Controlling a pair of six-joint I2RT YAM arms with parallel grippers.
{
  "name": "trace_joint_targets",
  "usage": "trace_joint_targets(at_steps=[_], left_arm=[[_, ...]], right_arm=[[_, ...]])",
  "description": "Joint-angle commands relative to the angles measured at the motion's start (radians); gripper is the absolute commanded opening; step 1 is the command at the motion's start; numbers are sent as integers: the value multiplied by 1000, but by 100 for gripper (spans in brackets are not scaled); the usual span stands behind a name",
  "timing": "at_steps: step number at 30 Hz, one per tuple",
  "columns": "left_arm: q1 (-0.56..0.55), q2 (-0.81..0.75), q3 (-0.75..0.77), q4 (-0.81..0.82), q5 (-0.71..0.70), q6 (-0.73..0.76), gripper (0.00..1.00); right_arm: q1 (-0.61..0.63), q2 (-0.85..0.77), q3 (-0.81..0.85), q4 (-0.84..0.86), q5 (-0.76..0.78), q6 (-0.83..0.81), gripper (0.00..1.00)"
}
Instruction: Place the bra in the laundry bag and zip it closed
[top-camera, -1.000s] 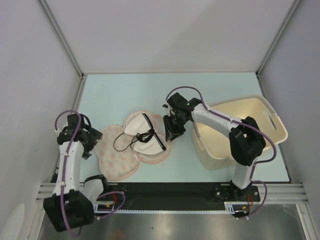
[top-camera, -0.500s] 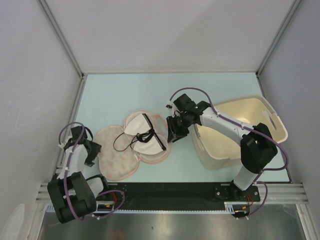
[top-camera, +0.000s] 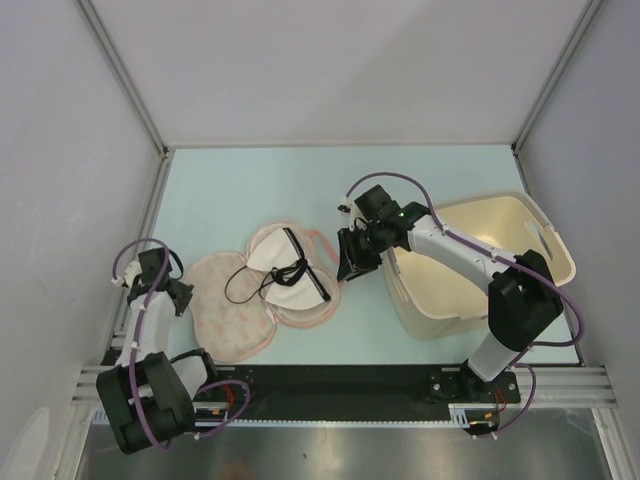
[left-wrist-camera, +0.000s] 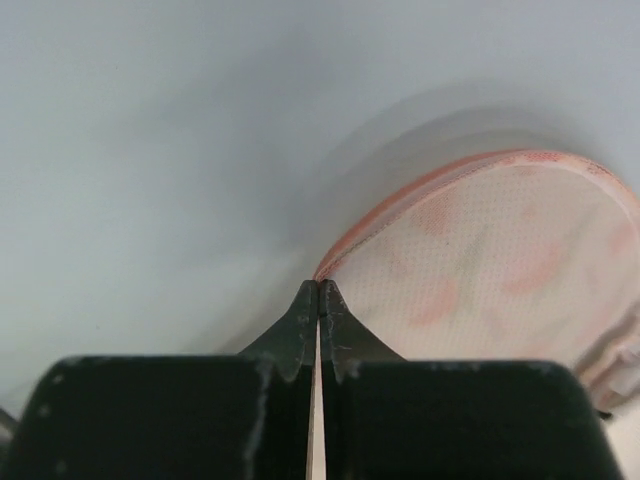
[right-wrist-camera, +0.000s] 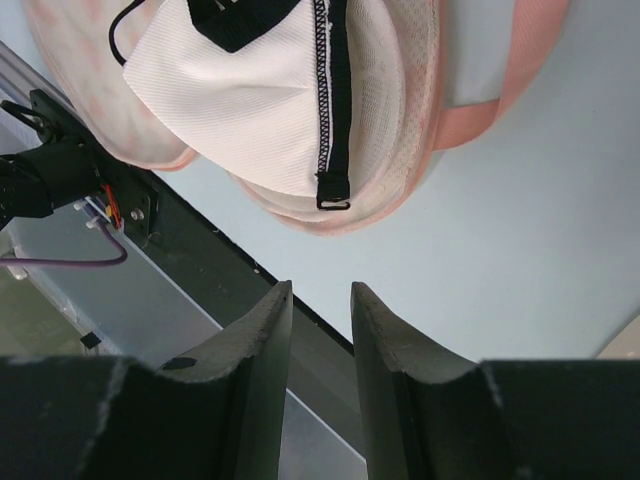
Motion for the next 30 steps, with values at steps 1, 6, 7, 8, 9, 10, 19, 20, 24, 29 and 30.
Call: trace_joint_targets(at_steps=[1,6,7,8,9,10,19,20,24,29,30], left_arm=[[-55,-70,152,-170,-52,20,0],[-169,-147,288,-265,-115,-23,0],[-183,-153,307,-303,-109,-23,0],[-189,-158,339,-325,-104,-25,0],[-196,-174,350,-345,-95,-26,0],[-212,-185,357,-363,-60,-28,0],[-435,-196,486,-449,25,-115,0],[-454,-170,523,-455,13,-121,0],[-509,-103,604,-474,16,-175,0],[-597,-32,685,-474,-10,-210,0],[-609,-17,693,-474,-20,-210,0]], right_arm=[[8,-2,6,10,-19,6,35],[8,30,28,-7,-22,5,35],[8,36,31,-13,-19,5,35],[8,47,35,-15,-15,6,35],[8,53,41,-16,-7,5,35],[8,59,48,-18,-4,6,35],[-2,218,216,-36,28,-6,35],[-2,237,232,-36,35,-9,35],[-8,320,291,8,24,-15,30],[-6,403,319,129,-36,9,23],[-5,404,318,146,-42,12,23]])
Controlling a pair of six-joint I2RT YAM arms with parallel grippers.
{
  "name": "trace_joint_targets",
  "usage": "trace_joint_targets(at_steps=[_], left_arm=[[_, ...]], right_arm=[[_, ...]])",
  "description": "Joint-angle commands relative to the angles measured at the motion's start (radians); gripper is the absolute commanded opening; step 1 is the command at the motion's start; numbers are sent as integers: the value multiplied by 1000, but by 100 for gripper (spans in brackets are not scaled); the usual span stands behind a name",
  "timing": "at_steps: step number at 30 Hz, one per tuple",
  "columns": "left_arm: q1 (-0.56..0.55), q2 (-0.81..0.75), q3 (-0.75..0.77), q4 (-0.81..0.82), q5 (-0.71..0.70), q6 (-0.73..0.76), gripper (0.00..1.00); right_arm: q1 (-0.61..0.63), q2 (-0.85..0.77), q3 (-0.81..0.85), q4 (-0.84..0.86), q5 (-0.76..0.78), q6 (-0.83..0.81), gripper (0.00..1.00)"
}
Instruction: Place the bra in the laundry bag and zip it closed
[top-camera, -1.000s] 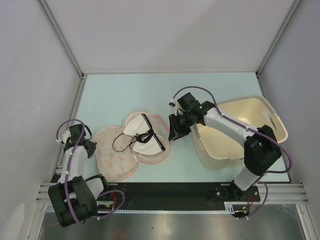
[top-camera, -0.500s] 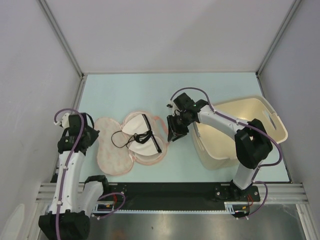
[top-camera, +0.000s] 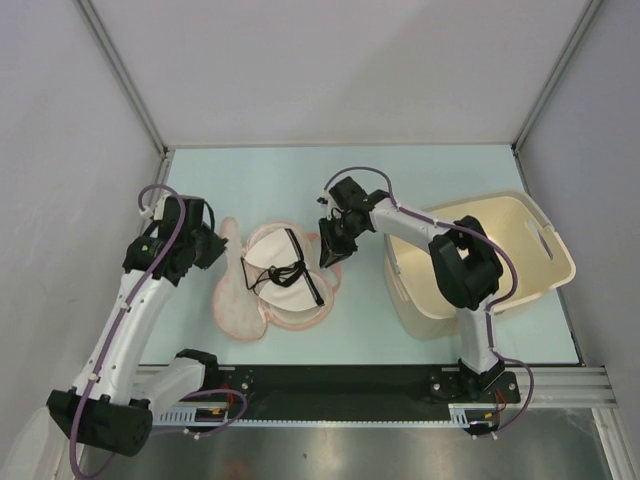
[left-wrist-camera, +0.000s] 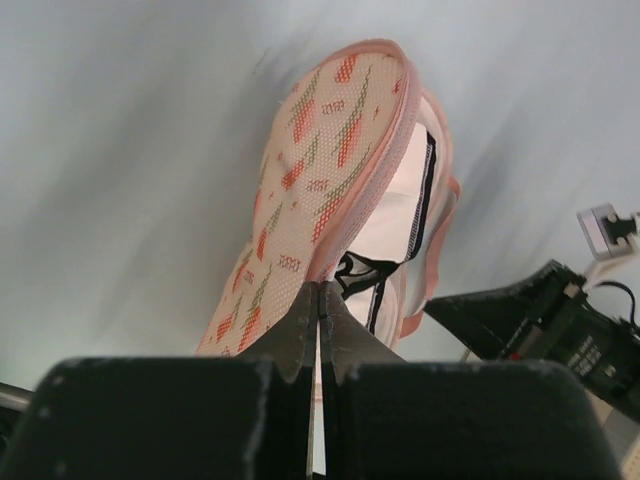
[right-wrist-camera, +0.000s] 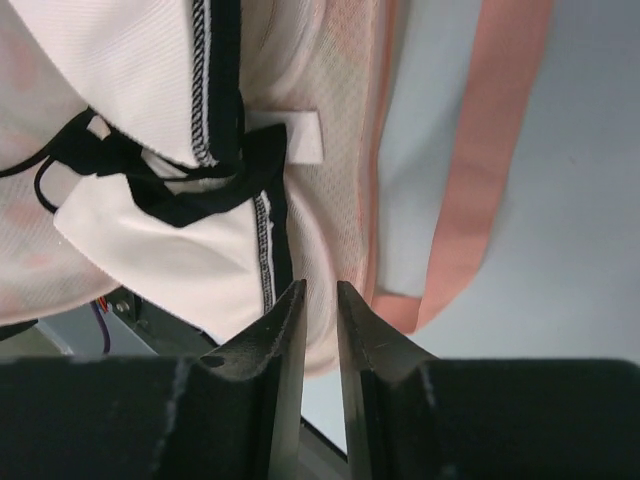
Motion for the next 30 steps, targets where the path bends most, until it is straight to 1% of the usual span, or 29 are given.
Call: trace_joint_targets(at_steps=[1,3,7,9,11,15,18,20,26,30], left_arm=[[-59,41,82,-22,-28,-52,0],[-67,50,93,-27,-30,-61,0],[-96,74,102,-28,-53,-104,0],[-121,88,110,-25,-60,-122,0],[-139,116,125,-19,-76,-146,0],[-184,154,159,2,-106,-165,0],[-210,174,164,27,-117,-187,0],[-227,200,167,39,-123,-199,0],[-300,271,187,67,-158,-257,0],[-316,330,187,105,-171,-280,0]], right_arm=[[6,26,35,133,-55,22,22],[18,16,18,176,-93,50,22],[46,-4,-7,265,-100,83,22],[43,8,-8,235,-51,97,20],[34,22,-16,224,-35,100,18],[20,32,-59,250,-11,82,17],[21,45,-91,282,-17,80,14],[24,46,-119,305,-17,80,14],[23,91,-134,328,-31,103,13],[23,109,-153,346,-43,126,12]])
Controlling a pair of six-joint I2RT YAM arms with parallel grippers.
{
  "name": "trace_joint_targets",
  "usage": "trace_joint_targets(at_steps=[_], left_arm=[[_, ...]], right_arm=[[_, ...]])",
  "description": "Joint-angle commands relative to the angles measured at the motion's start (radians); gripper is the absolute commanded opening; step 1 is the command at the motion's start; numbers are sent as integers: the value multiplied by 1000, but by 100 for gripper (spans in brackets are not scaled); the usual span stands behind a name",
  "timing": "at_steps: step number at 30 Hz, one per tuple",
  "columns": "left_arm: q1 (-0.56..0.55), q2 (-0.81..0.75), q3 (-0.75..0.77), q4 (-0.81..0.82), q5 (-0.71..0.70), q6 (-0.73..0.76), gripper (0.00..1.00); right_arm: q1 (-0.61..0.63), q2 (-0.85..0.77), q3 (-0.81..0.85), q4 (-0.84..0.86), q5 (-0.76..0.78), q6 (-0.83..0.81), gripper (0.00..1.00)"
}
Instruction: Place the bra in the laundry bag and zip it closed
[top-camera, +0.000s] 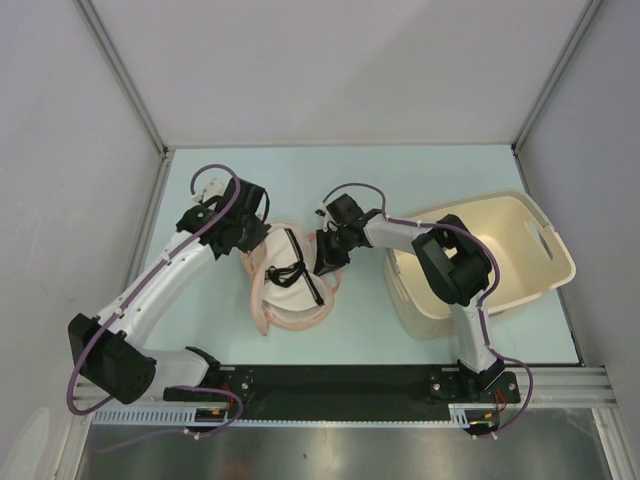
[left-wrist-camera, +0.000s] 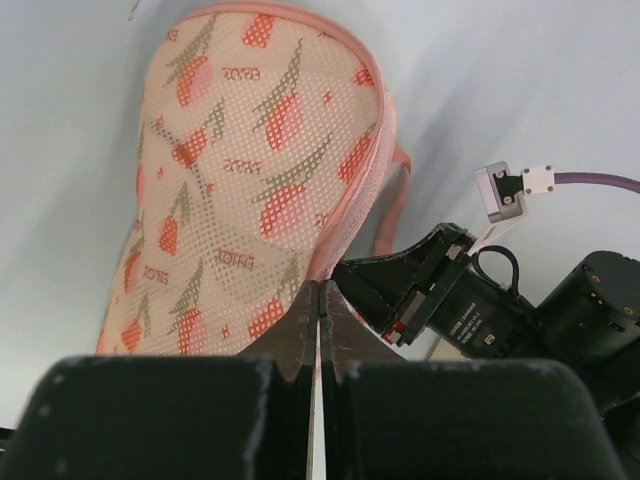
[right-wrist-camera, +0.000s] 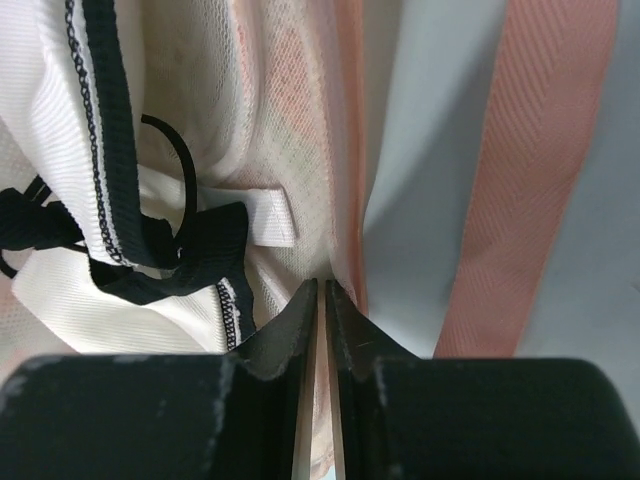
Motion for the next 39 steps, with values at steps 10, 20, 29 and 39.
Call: trace_joint_targets(at_steps=[10,20,29,39], left_arm=[[-74,216,87,199,-10,-85,0],[-140,451,182,335,19,-33,0],[-139,525,146,443,95,92,0],[-111,304,-109,644,200,209,39]], right_arm=[[-9,32,-34,59,-36,54,12],[-23,41,-44,53,-46,65,12],[-46,30,-59,39,-60,72,12],[-41,9,-33,-7,-43,45,12]])
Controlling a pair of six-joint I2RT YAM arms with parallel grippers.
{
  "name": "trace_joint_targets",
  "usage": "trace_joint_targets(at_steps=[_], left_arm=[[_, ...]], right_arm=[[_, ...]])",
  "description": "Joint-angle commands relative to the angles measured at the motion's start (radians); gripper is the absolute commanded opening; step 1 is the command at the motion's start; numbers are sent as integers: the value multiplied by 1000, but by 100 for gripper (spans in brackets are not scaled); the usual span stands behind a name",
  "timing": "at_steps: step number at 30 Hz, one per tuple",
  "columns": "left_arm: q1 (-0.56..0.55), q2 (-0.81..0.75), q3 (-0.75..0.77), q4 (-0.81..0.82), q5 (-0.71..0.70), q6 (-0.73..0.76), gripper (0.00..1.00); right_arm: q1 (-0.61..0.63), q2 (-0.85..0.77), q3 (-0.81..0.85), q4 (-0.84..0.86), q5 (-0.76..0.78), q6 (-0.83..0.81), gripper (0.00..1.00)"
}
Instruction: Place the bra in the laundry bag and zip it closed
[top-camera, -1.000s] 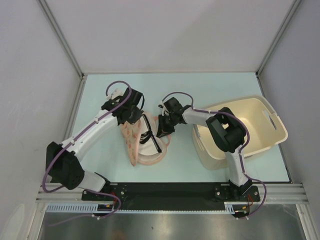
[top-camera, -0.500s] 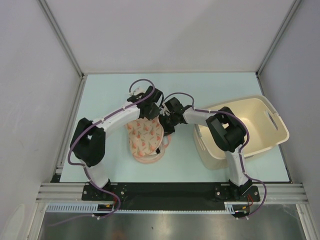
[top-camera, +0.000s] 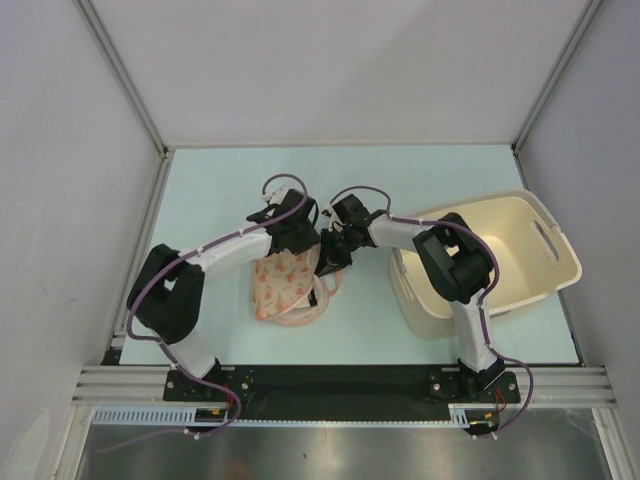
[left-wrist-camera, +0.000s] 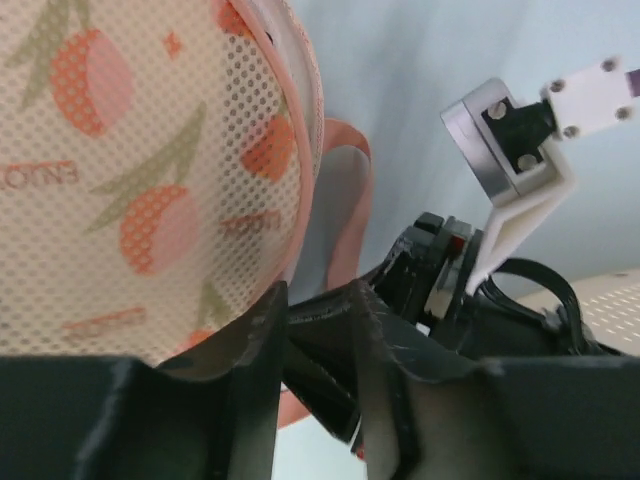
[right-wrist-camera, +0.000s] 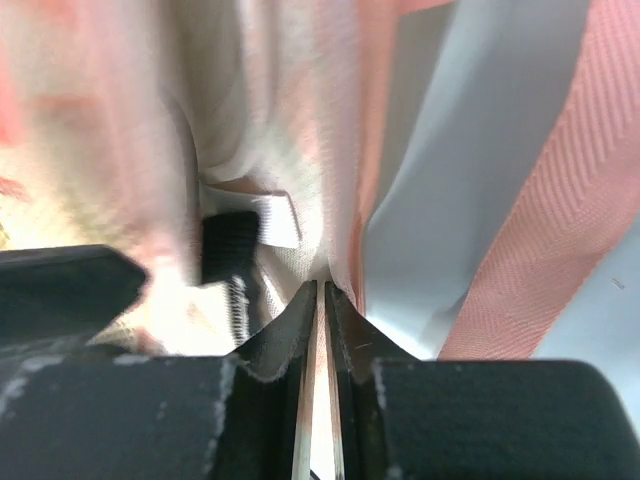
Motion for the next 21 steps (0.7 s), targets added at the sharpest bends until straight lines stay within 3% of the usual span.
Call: trace_joint_targets(at_steps=[1,6,8,15,21], left_arm=[[18,-177,-56,134,70,98,49],[49,-285,-49,150,119,176,64],[60,-337,-30,104,122,201,66],[199,-516,-157,-116,185,169,41],[250,-592,-340,-186,251,152,21]], right_arm=[[-2,-4,5,-60,47,-41,12],[-4,8,0,-67,54,-48,12],[-5,6,-3,-70,58,-54,12],[-5,6,5,-80,60,-62,12],[-5,14,14,-79,57,-61,12]])
